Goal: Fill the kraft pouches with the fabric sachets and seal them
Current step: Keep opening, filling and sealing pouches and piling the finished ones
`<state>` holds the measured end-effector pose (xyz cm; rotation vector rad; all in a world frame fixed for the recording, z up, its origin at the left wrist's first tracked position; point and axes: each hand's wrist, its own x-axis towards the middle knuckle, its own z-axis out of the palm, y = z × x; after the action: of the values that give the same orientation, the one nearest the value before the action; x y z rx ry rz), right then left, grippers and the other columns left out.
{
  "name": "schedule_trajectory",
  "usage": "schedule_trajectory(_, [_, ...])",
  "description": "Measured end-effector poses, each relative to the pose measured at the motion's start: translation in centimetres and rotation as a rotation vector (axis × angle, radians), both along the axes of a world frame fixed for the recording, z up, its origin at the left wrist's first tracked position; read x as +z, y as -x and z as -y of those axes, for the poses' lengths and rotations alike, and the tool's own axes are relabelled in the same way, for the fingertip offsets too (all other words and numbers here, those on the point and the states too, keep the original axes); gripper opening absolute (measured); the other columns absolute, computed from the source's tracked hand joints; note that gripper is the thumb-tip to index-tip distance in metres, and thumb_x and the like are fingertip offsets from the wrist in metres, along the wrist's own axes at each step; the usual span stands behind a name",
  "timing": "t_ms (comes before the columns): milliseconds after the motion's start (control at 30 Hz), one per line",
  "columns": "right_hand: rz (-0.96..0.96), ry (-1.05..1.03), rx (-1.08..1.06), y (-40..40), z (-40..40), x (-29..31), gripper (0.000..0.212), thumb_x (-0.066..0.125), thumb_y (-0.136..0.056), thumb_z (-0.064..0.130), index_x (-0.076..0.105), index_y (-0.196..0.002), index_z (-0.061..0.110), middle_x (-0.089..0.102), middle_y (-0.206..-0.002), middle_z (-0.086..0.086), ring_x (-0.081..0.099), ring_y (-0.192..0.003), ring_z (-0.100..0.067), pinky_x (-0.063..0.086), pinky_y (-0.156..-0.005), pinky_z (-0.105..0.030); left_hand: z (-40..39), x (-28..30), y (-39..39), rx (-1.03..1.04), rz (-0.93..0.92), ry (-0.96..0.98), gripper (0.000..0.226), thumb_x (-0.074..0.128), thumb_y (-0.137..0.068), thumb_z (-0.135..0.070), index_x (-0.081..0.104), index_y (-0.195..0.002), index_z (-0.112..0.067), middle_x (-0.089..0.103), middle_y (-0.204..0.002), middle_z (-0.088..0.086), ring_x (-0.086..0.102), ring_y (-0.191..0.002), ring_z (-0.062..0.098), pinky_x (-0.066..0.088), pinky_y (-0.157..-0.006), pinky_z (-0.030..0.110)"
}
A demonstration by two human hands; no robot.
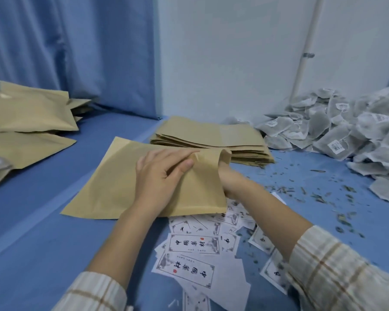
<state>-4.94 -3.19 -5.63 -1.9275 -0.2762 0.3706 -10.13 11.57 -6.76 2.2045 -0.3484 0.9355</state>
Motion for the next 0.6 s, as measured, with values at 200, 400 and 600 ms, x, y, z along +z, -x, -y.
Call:
schedule_trajectory(200, [0.382,0.177,-0.081,0.3,7.9,-1.6,0.015,0.056,-0.091,0.015,0.069,-0.091,0.023,0.070,-0.079,0.011,0.060,-0.071,-0.002,0.045,-0.062,-0.011,0.0,-0.7,-0.6,-0.028,-0.021,-0.050,0.025,0.042,-0.090,-0.051,0.055,-0.111,-0.057,0.058,-0.110,-0.032,0.049,-0.109,0.002,0.025,-0.103,0.033])
schedule_trajectory(400, [0.518,0.745,0.096,0.4,10.0,-4.2,0.055,0.056,-0.085,0.052,0.052,-0.131,0.023,0.047,-0.130,0.004,0.036,-0.124,-0.015,0.032,-0.106,-0.031,0.2,-1.5,-0.8,-0.031,-0.049,-0.144,0.024,0.037,-0.091,-0.057,0.050,-0.110,-0.060,0.058,-0.111,-0.032,0.049,-0.109,0.001,0.026,-0.106,0.044])
schedule_trajectory(600, [0.602,0.709,0.041,0.3,9.9,-3.9,0.023,0.063,-0.086,0.036,0.067,-0.104,0.023,0.058,-0.100,0.005,0.052,-0.084,-0.008,0.037,-0.069,-0.014,0.2,-1.8,-0.8,-0.039,-0.051,-0.158,0.027,0.040,-0.091,-0.052,0.053,-0.115,-0.055,0.057,-0.113,-0.032,0.049,-0.112,-0.001,0.024,-0.107,0.049])
